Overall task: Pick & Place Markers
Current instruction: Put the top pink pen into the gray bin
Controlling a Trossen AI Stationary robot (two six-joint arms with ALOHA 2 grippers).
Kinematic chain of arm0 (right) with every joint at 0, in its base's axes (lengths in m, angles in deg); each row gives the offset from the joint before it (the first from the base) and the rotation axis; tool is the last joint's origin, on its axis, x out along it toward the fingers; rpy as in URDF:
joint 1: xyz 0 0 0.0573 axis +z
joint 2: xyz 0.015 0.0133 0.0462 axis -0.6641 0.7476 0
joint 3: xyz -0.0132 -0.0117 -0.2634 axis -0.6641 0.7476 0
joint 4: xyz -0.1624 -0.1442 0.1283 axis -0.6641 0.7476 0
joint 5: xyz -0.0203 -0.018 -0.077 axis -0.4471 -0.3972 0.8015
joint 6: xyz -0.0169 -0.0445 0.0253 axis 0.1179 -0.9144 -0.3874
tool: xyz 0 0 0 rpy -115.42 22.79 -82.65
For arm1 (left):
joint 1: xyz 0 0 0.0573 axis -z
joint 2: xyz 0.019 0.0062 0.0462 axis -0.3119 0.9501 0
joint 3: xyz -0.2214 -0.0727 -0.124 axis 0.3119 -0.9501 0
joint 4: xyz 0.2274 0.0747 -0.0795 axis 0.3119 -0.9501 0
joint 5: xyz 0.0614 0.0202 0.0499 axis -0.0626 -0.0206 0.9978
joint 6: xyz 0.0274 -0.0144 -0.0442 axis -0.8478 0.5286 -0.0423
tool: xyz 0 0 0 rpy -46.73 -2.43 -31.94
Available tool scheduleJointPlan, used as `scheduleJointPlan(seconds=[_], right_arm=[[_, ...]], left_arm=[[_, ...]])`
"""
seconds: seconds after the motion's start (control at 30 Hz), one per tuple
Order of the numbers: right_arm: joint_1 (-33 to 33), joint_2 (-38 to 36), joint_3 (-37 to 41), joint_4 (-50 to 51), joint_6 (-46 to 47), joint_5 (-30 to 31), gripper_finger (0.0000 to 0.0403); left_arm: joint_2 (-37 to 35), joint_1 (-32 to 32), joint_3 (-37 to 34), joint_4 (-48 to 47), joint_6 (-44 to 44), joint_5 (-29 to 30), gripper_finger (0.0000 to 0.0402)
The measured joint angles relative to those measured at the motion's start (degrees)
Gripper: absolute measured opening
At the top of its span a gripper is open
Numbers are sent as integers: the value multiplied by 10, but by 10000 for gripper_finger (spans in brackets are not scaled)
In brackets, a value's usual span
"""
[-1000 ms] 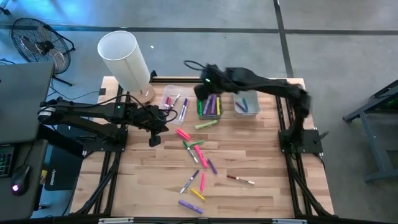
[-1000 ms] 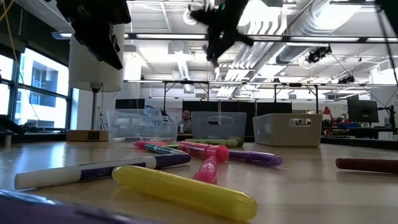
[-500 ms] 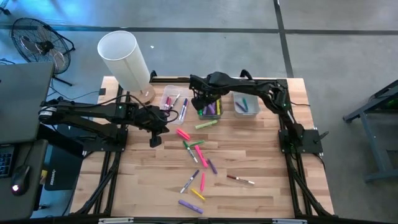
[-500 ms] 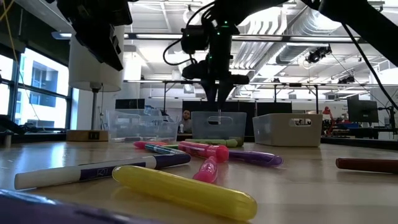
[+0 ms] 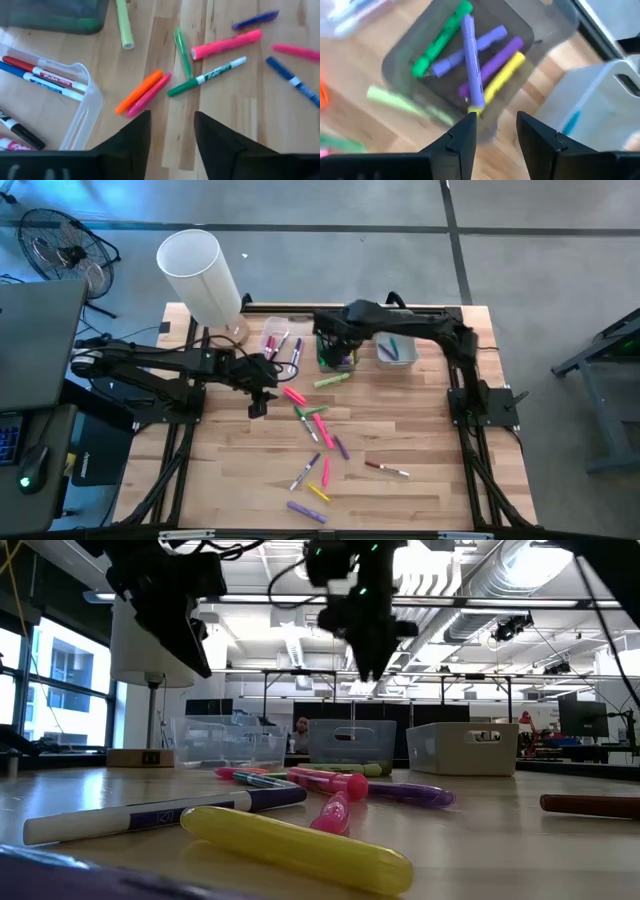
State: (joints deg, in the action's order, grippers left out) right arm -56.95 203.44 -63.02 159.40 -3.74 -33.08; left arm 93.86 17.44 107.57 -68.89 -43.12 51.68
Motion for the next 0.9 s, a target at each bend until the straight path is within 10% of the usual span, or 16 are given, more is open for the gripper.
scheduleJointPlan(seconds=[0.53,0.9], right_arm=[[253,-541,579,-287,286,22,128],[385,-642,707,-332,371,94,103]], left_arm=[[71,0,51,5,-147,21,160],[250,0,150,-43,-239,-11,160]])
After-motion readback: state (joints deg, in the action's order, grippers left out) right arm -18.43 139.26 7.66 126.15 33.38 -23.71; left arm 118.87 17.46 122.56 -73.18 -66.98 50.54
